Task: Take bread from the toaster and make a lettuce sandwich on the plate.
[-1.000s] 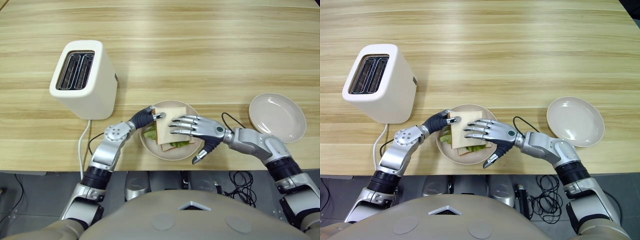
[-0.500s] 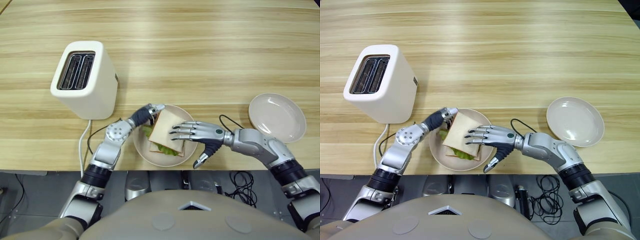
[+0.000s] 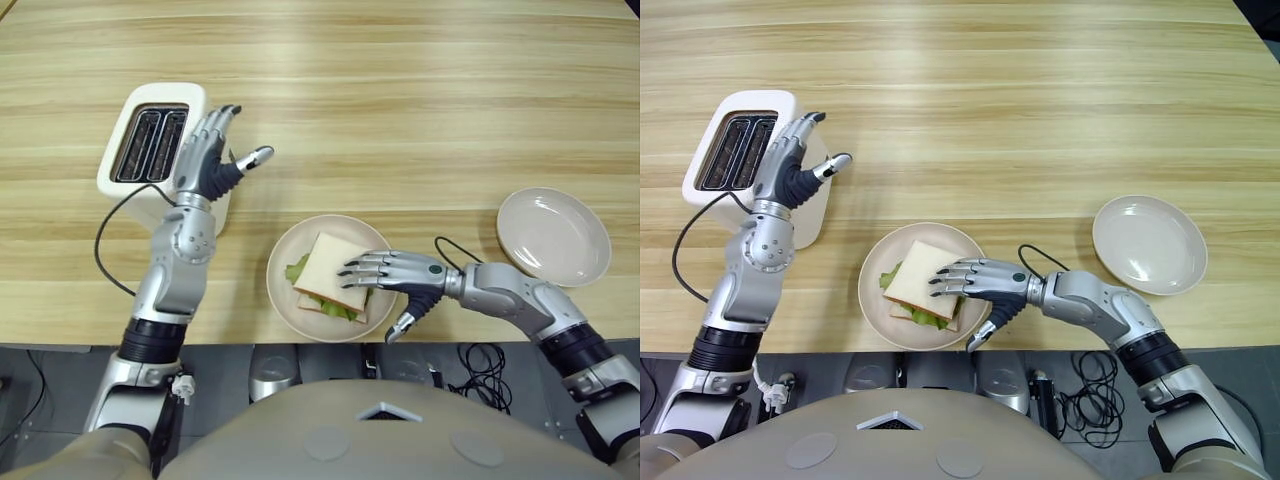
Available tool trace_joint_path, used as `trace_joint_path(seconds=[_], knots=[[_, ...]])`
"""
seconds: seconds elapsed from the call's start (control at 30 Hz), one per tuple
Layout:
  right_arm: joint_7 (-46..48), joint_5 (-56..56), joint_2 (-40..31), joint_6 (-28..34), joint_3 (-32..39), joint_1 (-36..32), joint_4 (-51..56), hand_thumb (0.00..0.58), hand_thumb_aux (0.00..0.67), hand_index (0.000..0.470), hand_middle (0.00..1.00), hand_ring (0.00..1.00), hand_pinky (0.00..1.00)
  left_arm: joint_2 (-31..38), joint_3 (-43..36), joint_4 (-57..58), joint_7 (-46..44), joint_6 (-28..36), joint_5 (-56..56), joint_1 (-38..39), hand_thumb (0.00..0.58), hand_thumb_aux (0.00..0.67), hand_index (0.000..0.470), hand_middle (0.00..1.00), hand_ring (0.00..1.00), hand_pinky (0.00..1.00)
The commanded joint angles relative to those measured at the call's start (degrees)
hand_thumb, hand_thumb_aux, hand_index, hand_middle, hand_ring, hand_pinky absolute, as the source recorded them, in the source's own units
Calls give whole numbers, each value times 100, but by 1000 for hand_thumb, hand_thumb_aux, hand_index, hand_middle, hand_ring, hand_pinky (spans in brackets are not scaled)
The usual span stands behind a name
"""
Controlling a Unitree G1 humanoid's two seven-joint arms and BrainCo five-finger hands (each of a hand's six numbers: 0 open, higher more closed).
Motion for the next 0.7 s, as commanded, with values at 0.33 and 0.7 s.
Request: trace_joint_path(seconds=[0.33,0.7], knots=[[-1933,-1490,123,1448,-349,-840,1474,0,0,0,0,0,0,-371,259,-374,-465,-586,-1021,294,511,439,301,212,212,212],[-2895,-908,423,1196,-507,-1281,1894,0,0,0,0,0,0,-472,219,-272,-612,-737,-1053,349,500,420,289,220,220,220]])
